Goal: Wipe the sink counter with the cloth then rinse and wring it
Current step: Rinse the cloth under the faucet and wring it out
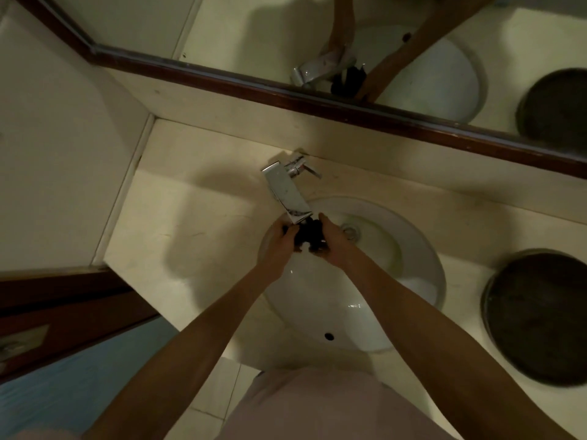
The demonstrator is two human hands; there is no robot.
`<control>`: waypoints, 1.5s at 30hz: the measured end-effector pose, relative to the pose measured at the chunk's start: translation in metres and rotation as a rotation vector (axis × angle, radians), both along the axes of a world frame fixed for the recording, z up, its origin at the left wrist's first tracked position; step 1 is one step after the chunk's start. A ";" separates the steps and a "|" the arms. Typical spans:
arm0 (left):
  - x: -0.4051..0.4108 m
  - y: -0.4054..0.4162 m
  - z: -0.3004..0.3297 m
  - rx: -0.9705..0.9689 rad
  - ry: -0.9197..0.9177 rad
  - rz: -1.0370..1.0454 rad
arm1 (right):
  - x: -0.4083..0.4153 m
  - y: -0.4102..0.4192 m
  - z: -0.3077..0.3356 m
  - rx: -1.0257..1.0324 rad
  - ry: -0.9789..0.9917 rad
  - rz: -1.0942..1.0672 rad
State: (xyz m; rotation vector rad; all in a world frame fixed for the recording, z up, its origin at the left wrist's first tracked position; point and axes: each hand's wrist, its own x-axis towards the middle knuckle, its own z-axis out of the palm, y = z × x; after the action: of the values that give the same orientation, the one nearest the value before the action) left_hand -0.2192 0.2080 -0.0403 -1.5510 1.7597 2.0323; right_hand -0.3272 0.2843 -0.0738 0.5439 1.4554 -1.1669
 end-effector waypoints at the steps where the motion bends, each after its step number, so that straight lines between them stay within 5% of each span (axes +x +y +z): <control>1: -0.001 0.006 0.002 0.032 -0.068 -0.059 | 0.005 -0.009 0.006 0.023 0.110 0.063; 4: -0.005 0.005 0.003 0.069 -0.148 -0.089 | 0.027 -0.022 0.026 0.069 0.681 0.387; 7: -0.009 -0.002 0.008 0.039 -0.130 0.075 | 0.028 -0.017 0.023 0.034 0.836 0.517; 12: -0.012 0.010 0.009 -0.008 -0.172 -0.044 | 0.012 -0.016 0.016 0.133 0.724 0.376; 17: 0.005 -0.027 0.013 -0.158 -0.249 -0.319 | 0.035 -0.008 0.034 -0.093 0.796 0.739; 20: 0.003 -0.031 0.034 -0.397 -0.500 -0.752 | 0.026 -0.002 0.018 -0.001 0.627 0.473; 23: -0.011 -0.038 0.086 -0.783 -0.688 -0.828 | 0.016 -0.002 0.019 -0.039 0.346 0.239; 28: -0.073 -0.038 0.141 -1.268 -0.443 -0.864 | 0.013 -0.007 0.039 -0.196 0.126 0.100; 31: -0.106 -0.038 0.125 -1.212 -0.335 -1.099 | 0.012 -0.001 0.047 -0.209 0.120 0.016; 34: -0.113 -0.038 0.107 -1.239 -0.416 -1.275 | 0.015 0.012 0.061 -0.203 0.126 -0.048; 41: -0.094 -0.033 0.108 -1.299 -0.421 -1.352 | 0.014 0.067 0.069 -0.211 0.050 -0.118; 45: -0.058 -0.004 0.115 -1.178 -0.124 -1.423 | 0.003 0.110 0.105 -0.347 -0.058 -0.034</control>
State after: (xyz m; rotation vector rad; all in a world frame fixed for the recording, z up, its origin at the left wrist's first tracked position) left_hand -0.2777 0.2036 0.0743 0.0087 2.7530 0.1876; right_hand -0.3238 0.3939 0.0307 0.3579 1.1642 -1.3834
